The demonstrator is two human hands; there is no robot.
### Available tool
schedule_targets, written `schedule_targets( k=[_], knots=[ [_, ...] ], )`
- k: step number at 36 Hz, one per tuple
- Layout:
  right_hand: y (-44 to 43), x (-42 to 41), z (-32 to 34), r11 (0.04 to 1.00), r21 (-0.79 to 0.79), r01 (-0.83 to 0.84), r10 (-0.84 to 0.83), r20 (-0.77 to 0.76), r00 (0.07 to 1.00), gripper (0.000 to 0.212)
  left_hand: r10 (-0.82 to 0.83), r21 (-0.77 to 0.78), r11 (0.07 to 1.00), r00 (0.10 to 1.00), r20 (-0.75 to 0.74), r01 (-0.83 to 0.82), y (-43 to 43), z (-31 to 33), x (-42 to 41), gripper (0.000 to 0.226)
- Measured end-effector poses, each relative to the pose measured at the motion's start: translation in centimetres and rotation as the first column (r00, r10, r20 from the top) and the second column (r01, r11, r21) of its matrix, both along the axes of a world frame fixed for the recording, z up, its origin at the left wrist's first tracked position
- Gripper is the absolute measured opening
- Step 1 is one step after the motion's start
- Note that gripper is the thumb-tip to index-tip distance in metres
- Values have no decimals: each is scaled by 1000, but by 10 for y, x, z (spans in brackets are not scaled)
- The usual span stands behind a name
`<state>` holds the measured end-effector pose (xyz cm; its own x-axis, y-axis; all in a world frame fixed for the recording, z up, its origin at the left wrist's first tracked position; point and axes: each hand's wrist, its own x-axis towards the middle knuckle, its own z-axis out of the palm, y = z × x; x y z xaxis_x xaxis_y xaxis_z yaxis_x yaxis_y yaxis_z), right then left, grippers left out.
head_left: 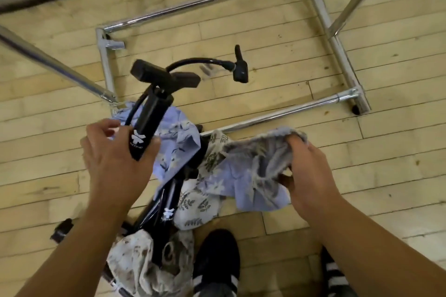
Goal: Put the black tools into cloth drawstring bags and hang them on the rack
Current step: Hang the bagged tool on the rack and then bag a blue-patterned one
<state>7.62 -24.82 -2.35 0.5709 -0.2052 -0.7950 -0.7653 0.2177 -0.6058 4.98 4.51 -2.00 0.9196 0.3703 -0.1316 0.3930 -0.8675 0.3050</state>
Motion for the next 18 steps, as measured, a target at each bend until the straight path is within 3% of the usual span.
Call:
schedule_targets(
  k=[2,5,9,14,18],
  knots=[
    [1,0,-2,993,75,89,-87,-30,996,26,-46,-181,983,997,-63,34,-7,20,5,21],
    [-2,5,-4,994,66,84,-78,-79,994,26,-82,-397,918,962,-261,-29,-20,45,9,31],
    [-7,15,5,1000,-25,10,-13,-116,993,30,-180,-500,866,921,-347,-19,-34,48,6,36],
    [-17,21,2,998,-52,26,-29,-43,999,35,-332,-562,820,889,-315,107,-39,38,-8,46],
    [-28,24,-12,972,-197,-129,134,10,991,9,-393,-604,792,836,-384,95,-30,24,-20,43]
  ],
)
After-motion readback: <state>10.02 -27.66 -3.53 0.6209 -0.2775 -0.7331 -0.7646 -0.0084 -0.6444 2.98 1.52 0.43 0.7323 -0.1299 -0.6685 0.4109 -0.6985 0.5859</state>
